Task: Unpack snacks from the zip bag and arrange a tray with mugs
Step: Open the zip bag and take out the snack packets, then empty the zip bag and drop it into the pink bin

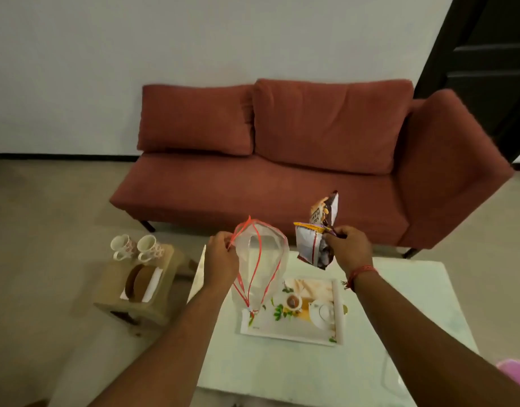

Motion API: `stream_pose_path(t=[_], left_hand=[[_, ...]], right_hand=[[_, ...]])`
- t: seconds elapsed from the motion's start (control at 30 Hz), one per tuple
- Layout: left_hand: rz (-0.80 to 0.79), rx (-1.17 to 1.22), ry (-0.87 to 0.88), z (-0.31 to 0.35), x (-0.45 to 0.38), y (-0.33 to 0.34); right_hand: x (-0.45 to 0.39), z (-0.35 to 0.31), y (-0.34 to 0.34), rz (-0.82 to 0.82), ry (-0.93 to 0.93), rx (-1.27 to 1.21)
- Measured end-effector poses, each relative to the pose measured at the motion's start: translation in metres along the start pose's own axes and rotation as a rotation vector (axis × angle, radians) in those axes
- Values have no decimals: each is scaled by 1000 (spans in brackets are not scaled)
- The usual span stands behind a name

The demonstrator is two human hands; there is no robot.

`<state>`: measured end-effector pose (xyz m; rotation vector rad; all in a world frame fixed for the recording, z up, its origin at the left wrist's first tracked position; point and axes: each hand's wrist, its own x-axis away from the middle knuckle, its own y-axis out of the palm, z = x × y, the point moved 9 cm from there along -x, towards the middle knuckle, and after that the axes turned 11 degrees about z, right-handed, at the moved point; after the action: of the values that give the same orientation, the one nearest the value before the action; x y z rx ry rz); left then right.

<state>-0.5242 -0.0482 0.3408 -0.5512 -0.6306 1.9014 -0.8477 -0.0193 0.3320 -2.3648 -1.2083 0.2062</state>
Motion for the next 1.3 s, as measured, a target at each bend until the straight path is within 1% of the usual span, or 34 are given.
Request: stream_pose_path(t=[0.17,0.33,0.4,0.6,0.7,0.8,0.87,0.9,0.97,1.03,1.1,1.17,1.23,1.3], left_hand=[[-85,-67,-119,-64,31,38],[-100,-134,-169,-112,62,72],[-101,-161,-186,-130,71,84],[-111,-203,-262,-174,86,108],[-122,-195,-289,-182,90,113],[-124,-177,-298,-179,90,115],[-131,-170,-294,-172,92,116],[-137,-165,-292,-167,92,116],[-134,-153,-295,-158,91,115],[-119,-111,-320,-145,90,112],[-97,-29,-383,-128,87,107],[-65,59,-467,-112,83,99],[-38,173,-546,-94,78,88],[-18,275,-622,-78,71,79]], right_hand=[[12,124,46,-126,199,258],[22,229,92,-293,326,410],[22,263,111,-344,348,458],[15,323,158,-492,366,516],[7,347,160,-501,402,534],[4,364,145,-434,479,504],[5,359,132,-361,492,467],[5,352,126,-331,458,453],[7,324,120,-290,327,413],[19,275,112,-236,144,309],[39,214,98,-180,-19,170],[64,157,86,-173,-145,59],[90,107,72,-190,-289,21],[110,73,60,-220,-397,55]])
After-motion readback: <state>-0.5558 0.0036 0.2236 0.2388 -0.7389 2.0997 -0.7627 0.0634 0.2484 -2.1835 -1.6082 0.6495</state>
